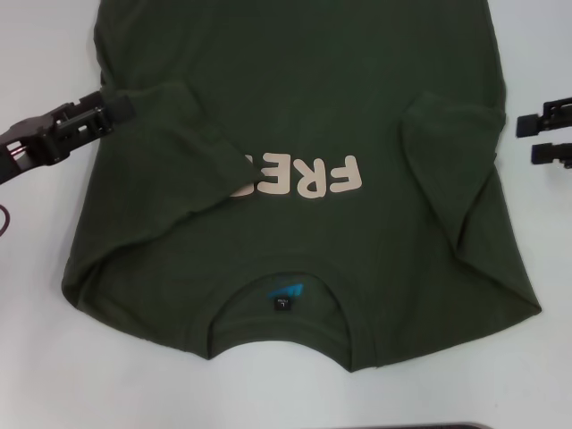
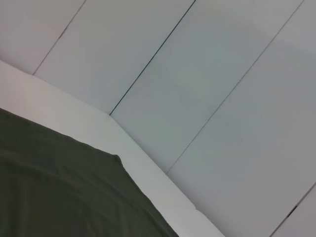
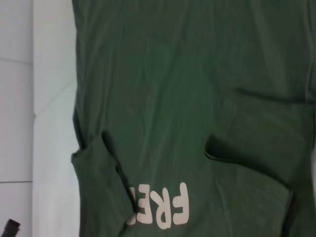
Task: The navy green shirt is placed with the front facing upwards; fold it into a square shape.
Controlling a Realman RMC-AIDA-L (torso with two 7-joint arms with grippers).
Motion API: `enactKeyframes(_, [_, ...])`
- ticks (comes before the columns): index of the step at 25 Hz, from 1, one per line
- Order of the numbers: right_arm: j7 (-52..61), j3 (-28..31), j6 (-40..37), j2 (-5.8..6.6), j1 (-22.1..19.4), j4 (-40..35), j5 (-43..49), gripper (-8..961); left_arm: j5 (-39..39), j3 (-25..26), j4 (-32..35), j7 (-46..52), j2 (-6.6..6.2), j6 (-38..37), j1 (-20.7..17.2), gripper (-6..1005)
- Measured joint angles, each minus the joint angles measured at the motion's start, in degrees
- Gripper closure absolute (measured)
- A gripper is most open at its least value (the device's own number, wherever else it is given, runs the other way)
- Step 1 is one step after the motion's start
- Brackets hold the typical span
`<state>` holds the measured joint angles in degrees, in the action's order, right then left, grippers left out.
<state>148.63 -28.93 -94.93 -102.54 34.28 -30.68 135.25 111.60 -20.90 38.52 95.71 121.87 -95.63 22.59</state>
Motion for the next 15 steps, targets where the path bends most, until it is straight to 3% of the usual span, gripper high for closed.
enactKeyframes(10, [0.85, -4.27, 4.19, -3.54, 0.06, 0.57, 0.32, 343, -0.16, 0.27, -0.12, 0.02, -0.05, 0.68, 0.00, 179])
enactKeyframes(15, [0.87, -4.52, 4.89, -4.39, 0.16, 1.24, 2.03, 344, -0.18, 0.09, -0.12, -0.07, 0.01, 1.42, 0.00, 182])
